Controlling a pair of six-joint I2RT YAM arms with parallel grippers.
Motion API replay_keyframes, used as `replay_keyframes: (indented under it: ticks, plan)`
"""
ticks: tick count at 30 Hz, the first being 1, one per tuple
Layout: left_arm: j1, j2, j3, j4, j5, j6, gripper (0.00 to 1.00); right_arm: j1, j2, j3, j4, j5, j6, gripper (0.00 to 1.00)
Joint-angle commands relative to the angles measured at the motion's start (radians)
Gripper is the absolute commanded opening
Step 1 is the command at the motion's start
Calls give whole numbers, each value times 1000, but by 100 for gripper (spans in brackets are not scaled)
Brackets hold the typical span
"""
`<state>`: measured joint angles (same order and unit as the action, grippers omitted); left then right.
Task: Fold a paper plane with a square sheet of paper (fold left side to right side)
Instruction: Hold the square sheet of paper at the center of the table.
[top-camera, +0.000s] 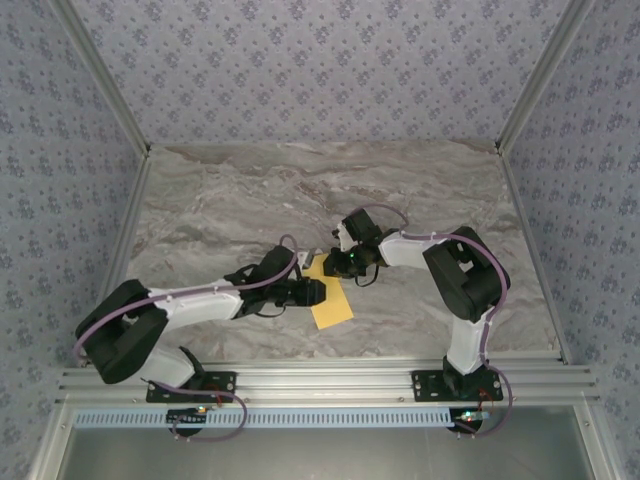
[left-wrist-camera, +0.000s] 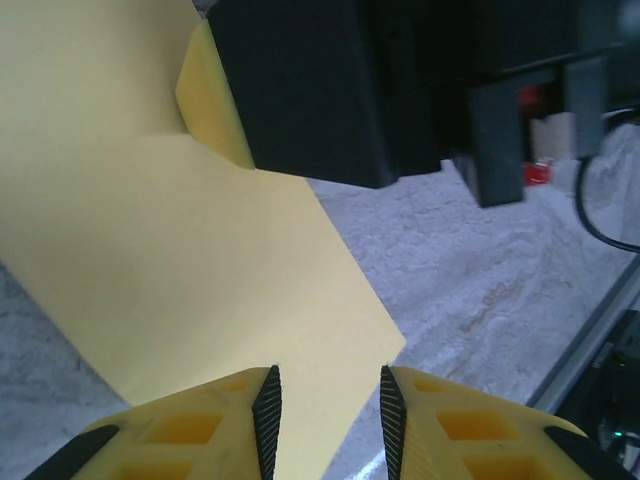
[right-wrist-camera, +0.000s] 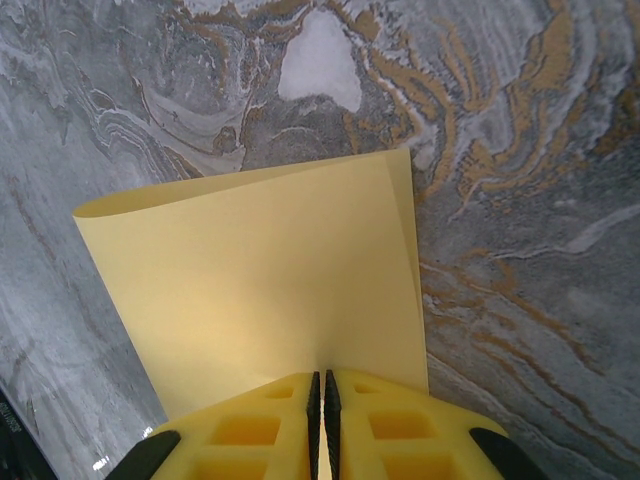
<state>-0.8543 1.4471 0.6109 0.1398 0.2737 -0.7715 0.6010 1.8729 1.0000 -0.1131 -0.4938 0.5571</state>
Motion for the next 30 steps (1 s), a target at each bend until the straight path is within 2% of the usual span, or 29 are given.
replay_keyframes:
  ticks: [1,7,14,16,19,21,25,28,30]
  plan:
    - [4,59,38,21,9,47,32,8,31,6,-53,46,3,16]
    - [2,154,48,38,15,31,31,11,15,13,-44,38,7,16]
    - [-13,165,45,-42,-18,41,30,15,-91,15,-1,74,10,20]
    - [-17,170,40,-44,-24,35,30,15,-129,38,-19,82,-17,23]
    - [-24,183,41,-43,-30,27,30,17,-195,71,-106,122,-74,36]
    - [-26,191,44,-39,-32,24,30,17,-241,69,-170,161,-106,40]
    - [-31,198,51,-40,-36,19,30,18,-349,-18,-250,222,-116,39]
    - [-31,197,53,-46,-43,17,30,30,-422,-121,-244,195,-86,36]
    - [-30,197,55,-54,-47,15,30,47,-437,-174,-230,155,-67,30]
